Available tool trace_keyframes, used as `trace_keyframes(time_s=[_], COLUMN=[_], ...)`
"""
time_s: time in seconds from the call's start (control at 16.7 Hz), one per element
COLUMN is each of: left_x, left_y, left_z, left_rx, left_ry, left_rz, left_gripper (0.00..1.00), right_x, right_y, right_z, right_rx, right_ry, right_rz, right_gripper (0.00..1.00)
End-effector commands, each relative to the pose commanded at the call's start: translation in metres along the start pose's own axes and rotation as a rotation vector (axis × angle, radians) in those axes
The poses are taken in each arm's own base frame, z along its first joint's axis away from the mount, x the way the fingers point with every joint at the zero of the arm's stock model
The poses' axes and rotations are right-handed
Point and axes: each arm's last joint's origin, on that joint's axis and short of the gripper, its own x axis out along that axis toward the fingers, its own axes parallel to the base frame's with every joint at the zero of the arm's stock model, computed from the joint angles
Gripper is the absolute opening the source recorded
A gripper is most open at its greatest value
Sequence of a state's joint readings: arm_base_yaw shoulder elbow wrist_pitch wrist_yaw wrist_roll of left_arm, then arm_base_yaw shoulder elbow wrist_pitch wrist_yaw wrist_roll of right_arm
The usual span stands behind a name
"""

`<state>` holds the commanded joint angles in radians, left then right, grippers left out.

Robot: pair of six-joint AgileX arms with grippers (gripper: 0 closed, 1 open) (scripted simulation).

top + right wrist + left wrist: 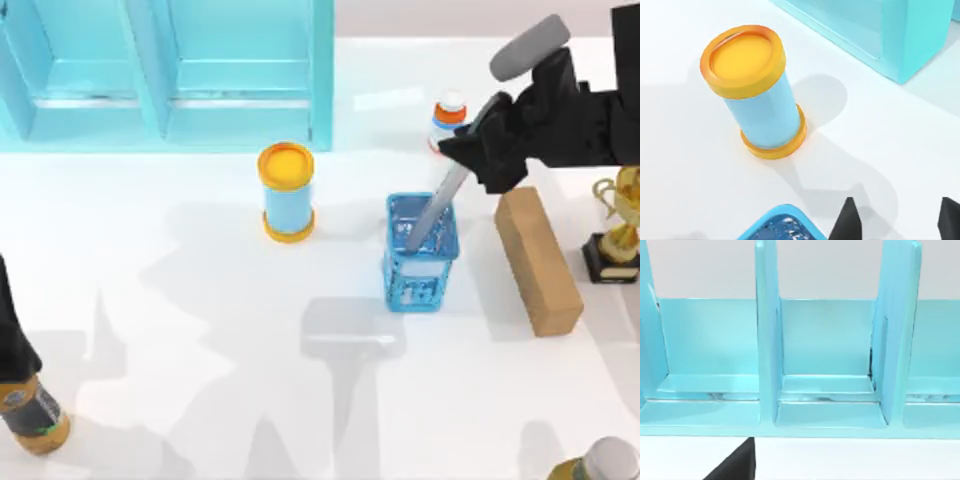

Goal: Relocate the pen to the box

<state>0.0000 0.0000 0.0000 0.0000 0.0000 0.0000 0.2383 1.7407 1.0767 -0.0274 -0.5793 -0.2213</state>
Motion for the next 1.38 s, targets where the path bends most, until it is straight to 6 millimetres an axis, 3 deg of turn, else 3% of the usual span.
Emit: trace_keyframes(time_s=[0.42, 0.54, 0.78, 0.96, 1.2, 1.38], left_x=[0.000, 0.000, 0.000, 0.000, 0.000, 0.000], left_y=[0.000, 0.000, 0.000, 0.000, 0.000, 0.000], left_z=[0.000, 0.000, 0.000, 0.000, 0.000, 0.000], left_rx=[0.000, 0.000, 0.000, 0.000, 0.000, 0.000], left_ry=[0.000, 0.000, 0.000, 0.000, 0.000, 0.000], left_rz=[0.000, 0.000, 0.000, 0.000, 0.000, 0.000], left_gripper=[1.00, 1.00, 1.00, 1.00, 1.00, 1.00], right_x=[-0.097, -0.106, -0.103, -0.116, -0.168, -0.215], right_y=[-0.023, -0.023, -0.023, -0.033, -0.048, -0.051], right_z=[0.021, 0.023, 0.023, 0.034, 0.059, 0.060], right_rx=[0.037, 0.031, 0.034, 0.008, -0.005, 0.071], right_ry=[0.003, -0.007, -0.004, -0.020, 0.004, 0.140], right_rz=[-0.009, -0.011, -0.006, -0.043, -0.207, -0.378], right_gripper=[0.00, 0.00, 0.00, 0.00, 0.00, 0.00])
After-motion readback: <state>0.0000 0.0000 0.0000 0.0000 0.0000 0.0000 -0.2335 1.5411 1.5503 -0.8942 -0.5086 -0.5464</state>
